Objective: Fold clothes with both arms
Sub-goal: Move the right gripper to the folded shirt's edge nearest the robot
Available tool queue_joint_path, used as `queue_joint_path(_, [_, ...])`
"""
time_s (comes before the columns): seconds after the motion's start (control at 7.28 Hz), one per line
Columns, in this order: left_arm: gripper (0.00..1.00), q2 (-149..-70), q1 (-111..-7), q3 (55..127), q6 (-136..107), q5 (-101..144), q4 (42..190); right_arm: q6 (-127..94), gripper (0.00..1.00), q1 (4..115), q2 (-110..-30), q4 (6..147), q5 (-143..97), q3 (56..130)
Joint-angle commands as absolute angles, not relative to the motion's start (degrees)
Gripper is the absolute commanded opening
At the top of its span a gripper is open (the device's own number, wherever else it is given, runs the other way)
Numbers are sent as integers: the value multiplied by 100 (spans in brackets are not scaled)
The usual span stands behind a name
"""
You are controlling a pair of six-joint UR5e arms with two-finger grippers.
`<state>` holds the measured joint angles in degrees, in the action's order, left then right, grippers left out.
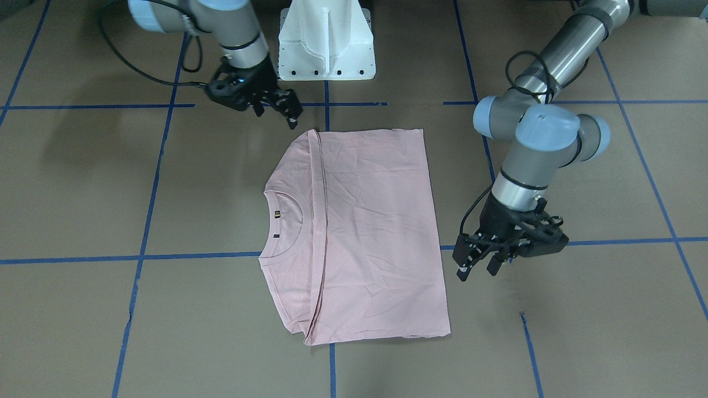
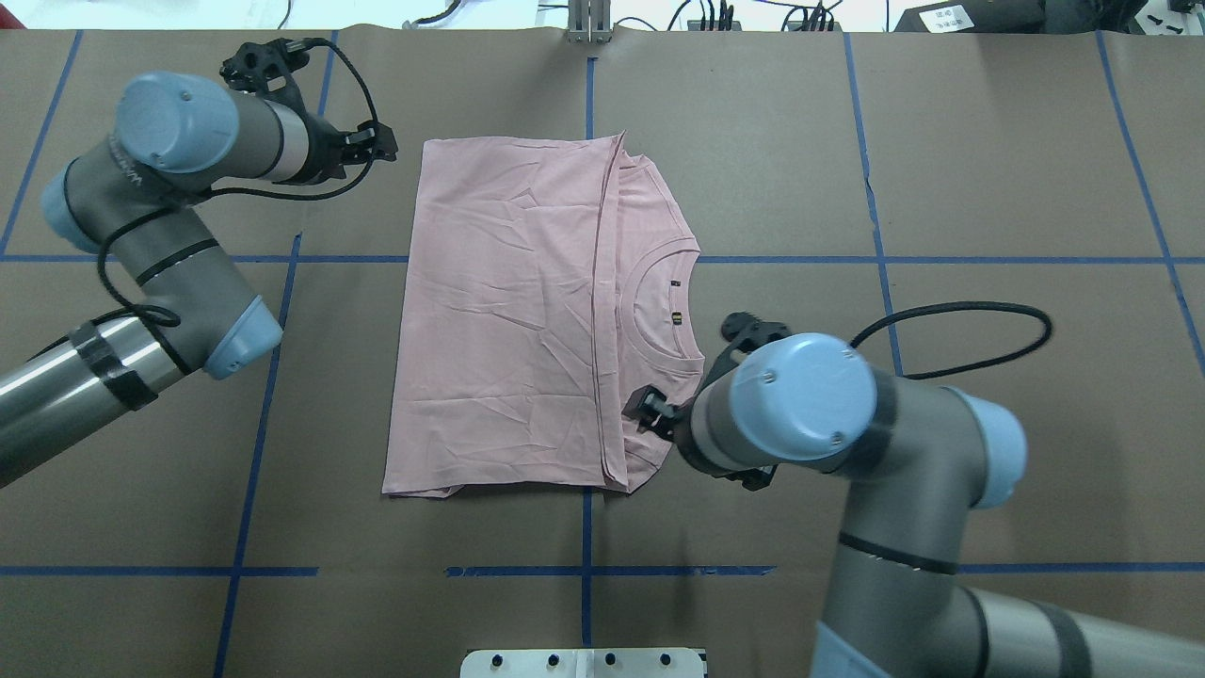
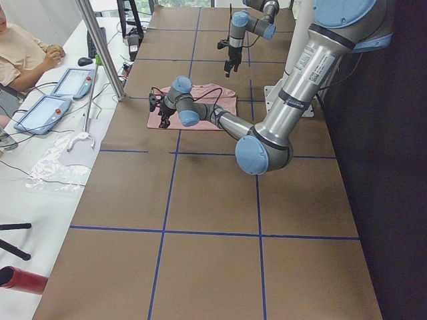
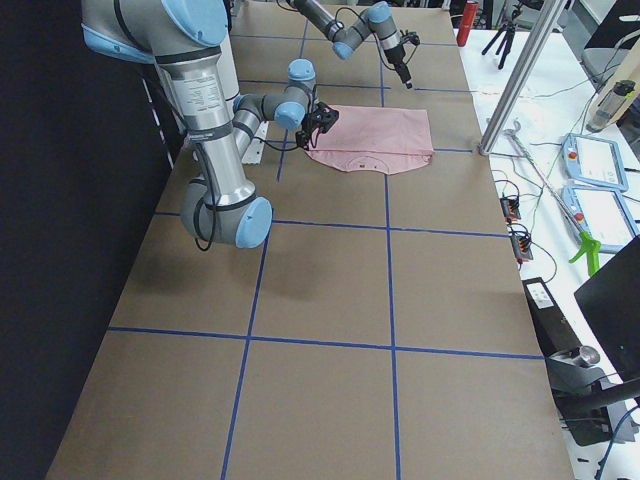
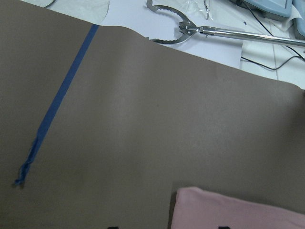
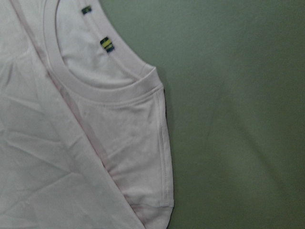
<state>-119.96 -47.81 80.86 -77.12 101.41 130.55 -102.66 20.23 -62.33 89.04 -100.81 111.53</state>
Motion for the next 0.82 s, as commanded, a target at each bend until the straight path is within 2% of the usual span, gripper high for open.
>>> queue_joint_path(0.0, [76, -11856, -4781, 8314, -7883, 10204, 13043, -8749, 100, 1776, -5733, 9377, -10020, 10638])
queue_joint_path(0.27, [76, -11856, -4755, 8314, -8075, 10204, 13043, -8001, 100, 1723, -5030, 9982, -10020, 9961])
queue_joint_path(0.69, [76, -11848, -4729, 8350, -8130, 10204, 13025, -7559, 100, 1688, -4931, 10010, -10019, 9598])
